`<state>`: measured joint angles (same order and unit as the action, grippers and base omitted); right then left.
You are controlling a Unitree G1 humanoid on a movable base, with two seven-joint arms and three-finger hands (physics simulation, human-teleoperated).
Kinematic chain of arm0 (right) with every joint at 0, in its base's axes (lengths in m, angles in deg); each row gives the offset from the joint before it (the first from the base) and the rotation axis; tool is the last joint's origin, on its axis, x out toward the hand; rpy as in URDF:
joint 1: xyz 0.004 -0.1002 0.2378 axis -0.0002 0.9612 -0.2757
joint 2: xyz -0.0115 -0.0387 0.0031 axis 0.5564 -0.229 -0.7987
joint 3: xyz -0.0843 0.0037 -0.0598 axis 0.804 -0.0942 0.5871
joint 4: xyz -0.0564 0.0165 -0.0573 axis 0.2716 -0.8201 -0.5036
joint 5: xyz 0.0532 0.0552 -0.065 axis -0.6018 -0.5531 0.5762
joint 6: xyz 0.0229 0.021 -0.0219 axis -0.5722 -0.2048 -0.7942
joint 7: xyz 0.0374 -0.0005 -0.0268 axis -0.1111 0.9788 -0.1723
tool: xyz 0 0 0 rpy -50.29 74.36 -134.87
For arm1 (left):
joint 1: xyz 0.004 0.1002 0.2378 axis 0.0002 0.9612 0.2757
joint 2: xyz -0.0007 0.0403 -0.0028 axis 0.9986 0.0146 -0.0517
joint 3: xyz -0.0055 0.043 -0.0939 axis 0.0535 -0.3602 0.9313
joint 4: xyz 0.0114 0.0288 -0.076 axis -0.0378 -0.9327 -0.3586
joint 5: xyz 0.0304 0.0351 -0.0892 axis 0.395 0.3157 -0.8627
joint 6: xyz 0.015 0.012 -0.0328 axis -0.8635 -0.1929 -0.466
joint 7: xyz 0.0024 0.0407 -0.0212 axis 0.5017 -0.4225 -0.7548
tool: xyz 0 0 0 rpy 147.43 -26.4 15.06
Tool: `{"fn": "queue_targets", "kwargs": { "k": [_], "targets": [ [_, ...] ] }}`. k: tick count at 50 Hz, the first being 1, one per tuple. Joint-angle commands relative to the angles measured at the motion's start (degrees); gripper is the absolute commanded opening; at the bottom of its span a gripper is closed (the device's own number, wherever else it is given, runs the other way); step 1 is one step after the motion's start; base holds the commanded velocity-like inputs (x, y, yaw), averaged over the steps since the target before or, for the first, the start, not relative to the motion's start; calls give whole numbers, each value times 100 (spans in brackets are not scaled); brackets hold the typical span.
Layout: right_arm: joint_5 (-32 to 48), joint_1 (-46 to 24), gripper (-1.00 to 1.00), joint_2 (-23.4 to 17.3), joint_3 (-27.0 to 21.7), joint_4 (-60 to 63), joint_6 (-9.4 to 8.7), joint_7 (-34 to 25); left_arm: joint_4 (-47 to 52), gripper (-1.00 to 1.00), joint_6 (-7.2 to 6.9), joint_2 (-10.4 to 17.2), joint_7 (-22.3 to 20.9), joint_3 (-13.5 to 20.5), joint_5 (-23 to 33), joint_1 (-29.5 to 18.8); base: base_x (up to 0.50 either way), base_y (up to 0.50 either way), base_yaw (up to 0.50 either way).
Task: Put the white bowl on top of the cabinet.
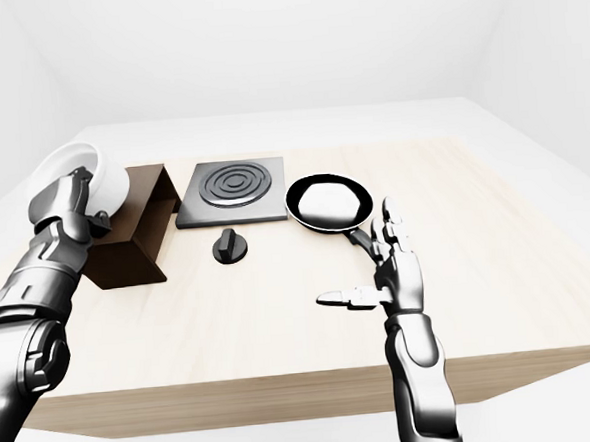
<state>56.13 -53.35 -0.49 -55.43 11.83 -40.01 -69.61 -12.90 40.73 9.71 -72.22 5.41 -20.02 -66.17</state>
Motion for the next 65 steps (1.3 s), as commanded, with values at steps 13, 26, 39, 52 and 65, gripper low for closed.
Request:
{"fn": "queue_targets", "kwargs": {
  "k": [13,26,39,52,65],
  "targets": [
    [32,7,100,11,24,-12,0,1,145,100,0,0,231,-33,103,-30,0,0,0],
    [41,22,100,12,35,9,0,-3,152,100,0,1,199,-49,122,-35,0,0,0],
    [36,13,100,13,30,9,0,-6,174,100,0,13,170,-43,121,-10,0,0,0],
    [59,9,100,23,56,-42,0,6,1467,100,0,319,-536,-11,215,296,0,0,0],
    [65,3,100,15,82,-104,0,-5,4615,100,0,159,-2148,398,1324,1445,0,0,0]
  ]
}}
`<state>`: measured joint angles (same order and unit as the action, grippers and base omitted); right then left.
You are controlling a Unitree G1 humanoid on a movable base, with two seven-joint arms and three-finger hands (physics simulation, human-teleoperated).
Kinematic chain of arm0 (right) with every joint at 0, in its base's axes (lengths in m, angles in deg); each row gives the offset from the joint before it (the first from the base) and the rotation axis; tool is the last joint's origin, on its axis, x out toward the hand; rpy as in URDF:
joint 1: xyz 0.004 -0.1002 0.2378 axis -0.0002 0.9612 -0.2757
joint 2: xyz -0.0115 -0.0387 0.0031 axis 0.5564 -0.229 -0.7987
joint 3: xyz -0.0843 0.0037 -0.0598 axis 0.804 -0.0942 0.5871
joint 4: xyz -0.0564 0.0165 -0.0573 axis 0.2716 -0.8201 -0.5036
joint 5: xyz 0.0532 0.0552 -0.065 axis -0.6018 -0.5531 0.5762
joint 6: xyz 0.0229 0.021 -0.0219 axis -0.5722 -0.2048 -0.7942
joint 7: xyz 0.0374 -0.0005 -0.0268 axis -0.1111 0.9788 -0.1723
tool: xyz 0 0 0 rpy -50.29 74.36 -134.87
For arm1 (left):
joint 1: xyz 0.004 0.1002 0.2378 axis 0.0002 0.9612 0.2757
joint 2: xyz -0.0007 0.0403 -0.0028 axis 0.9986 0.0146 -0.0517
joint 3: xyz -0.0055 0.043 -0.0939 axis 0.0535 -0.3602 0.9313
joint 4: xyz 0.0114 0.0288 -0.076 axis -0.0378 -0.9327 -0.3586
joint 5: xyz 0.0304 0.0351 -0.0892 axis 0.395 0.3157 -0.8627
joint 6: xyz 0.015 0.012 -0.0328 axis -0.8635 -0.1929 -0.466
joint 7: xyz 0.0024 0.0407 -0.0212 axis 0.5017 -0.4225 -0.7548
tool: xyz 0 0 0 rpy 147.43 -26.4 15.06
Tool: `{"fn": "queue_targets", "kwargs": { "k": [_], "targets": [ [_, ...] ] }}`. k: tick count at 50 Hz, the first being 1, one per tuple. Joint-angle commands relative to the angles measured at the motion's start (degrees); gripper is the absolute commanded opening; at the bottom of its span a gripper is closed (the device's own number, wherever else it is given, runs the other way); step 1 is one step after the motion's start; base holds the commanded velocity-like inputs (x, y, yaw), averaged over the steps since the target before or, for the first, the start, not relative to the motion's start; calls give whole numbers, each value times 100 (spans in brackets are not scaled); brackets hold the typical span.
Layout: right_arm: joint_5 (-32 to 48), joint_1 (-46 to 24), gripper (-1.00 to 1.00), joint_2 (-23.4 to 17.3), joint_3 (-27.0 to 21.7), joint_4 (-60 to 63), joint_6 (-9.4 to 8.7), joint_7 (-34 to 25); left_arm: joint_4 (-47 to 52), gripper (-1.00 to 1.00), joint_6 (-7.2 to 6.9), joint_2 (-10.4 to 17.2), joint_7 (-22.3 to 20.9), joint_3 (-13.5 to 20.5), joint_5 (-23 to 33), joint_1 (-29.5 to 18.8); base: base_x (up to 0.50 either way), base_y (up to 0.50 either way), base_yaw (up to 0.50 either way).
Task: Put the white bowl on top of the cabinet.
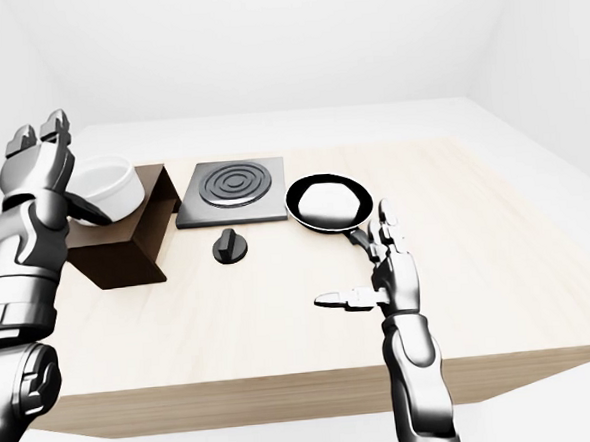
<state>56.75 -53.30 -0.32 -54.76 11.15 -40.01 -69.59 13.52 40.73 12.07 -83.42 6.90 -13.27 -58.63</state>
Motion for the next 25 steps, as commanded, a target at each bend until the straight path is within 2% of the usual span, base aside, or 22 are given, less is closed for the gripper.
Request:
{"fn": "queue_targets", "kwargs": {
  "k": [1,2,7,9,16,17,21,22,24,25],
  "targets": [
    [-2,5,100,-5,9,-20,0,-10,2094,100,0,-96,-1105,268,721,741,0,0,0],
    [-6,2,100,-8,4,-22,0,-12,2107,100,0,-102,-1115,278,738,747,0,0,0],
    [-2,-24,100,-9,0,-61,0,-8,3330,100,0,-250,-1825,416,1023,1161,0,0,0],
    [0,-24,100,-8,2,-54,0,-3,4192,100,0,-385,-2215,454,1192,1442,0,0,0],
    [-13,-8,100,-9,-13,20,0,5,5972,100,0,-814,-3035,578,1602,1898,0,0,0],
    [-29,-19,100,-14,-31,49,0,10,6453,100,0,-921,-3165,559,1714,2015,0,0,0],
    [-31,-34,100,-15,-37,63,0,25,7328,100,0,-1301,-3483,524,1874,2239,0,0,0],
    [-61,-64,100,-25,-67,102,0,38,7688,100,0,-1476,-3638,431,1912,2389,0,0,0],
    [-64,-63,100,-29,-77,131,0,46,7879,100,0,-1633,-3660,396,1975,2488,0,0,0],
    [-96,-71,100,-37,-103,159,0,43,8106,100,0,-1796,-3726,293,2028,2605,0,0,0]
  ]
}}
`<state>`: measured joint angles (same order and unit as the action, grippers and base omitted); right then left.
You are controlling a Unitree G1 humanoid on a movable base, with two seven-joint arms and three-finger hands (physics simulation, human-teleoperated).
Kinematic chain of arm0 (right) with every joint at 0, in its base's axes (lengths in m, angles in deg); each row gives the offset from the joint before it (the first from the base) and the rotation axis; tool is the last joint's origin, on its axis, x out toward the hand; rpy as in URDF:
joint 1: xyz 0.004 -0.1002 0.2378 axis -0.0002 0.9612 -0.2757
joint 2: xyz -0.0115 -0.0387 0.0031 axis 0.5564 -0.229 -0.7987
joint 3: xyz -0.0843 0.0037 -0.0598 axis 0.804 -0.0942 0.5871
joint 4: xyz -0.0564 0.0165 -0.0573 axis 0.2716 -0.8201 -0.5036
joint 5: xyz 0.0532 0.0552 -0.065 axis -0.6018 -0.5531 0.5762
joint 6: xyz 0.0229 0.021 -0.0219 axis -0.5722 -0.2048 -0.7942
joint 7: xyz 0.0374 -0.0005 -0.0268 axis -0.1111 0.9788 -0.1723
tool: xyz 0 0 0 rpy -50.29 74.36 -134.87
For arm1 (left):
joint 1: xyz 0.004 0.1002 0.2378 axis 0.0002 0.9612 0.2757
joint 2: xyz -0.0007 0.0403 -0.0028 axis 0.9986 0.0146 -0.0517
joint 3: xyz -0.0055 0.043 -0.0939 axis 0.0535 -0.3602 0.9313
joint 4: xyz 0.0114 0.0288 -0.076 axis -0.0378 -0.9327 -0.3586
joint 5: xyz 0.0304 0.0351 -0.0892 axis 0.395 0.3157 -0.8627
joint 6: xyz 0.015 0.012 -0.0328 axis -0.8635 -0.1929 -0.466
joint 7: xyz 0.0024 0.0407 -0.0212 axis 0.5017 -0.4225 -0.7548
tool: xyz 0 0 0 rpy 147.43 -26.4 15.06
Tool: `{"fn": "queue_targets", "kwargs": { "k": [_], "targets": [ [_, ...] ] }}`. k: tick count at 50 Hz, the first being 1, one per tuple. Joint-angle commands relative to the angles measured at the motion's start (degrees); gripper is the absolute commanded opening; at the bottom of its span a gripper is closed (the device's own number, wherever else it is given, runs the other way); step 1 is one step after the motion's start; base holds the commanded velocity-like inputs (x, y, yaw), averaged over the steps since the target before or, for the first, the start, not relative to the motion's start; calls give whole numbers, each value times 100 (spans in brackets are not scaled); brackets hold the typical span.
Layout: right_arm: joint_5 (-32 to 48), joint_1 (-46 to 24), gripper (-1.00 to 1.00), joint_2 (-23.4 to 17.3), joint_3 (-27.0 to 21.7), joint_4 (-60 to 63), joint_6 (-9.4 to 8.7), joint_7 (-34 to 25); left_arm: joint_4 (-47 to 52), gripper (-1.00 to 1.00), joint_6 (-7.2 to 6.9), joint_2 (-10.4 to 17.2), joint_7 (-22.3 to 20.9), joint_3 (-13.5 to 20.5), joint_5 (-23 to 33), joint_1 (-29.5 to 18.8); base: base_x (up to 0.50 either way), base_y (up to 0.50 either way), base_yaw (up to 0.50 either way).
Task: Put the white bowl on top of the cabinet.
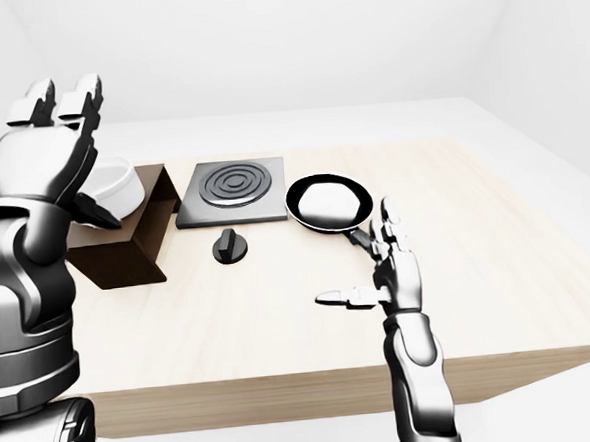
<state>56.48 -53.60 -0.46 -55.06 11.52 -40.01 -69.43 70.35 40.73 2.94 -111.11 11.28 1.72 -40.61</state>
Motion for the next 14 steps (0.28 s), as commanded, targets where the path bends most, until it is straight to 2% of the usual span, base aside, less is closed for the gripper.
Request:
{"fn": "queue_targets", "kwargs": {
  "k": [1,3,6,10,12,14],
  "targets": [
    [-79,-54,100,-30,-93,121,0,30,2526,100,0,-967,-968,-173,554,878,0,0,0],
    [-101,-81,100,-41,-118,136,0,39,2788,100,0,-1158,-993,-211,539,912,0,0,0],
    [-143,-122,100,-55,-151,180,0,58,3196,100,0,-1470,-1282,-385,474,1090,0,0,0],
    [-156,-167,100,-63,-155,165,0,78,3466,100,0,-1674,-1404,-494,446,1181,0,0,0],
    [-165,-213,100,-66,-153,141,0,103,3740,100,0,-1901,-1557,-627,279,1304,0,0,0],
    [-161,-225,100,-69,-140,129,0,113,3815,100,0,-1951,-1528,-678,178,1377,0,0,0]
  ]
}}
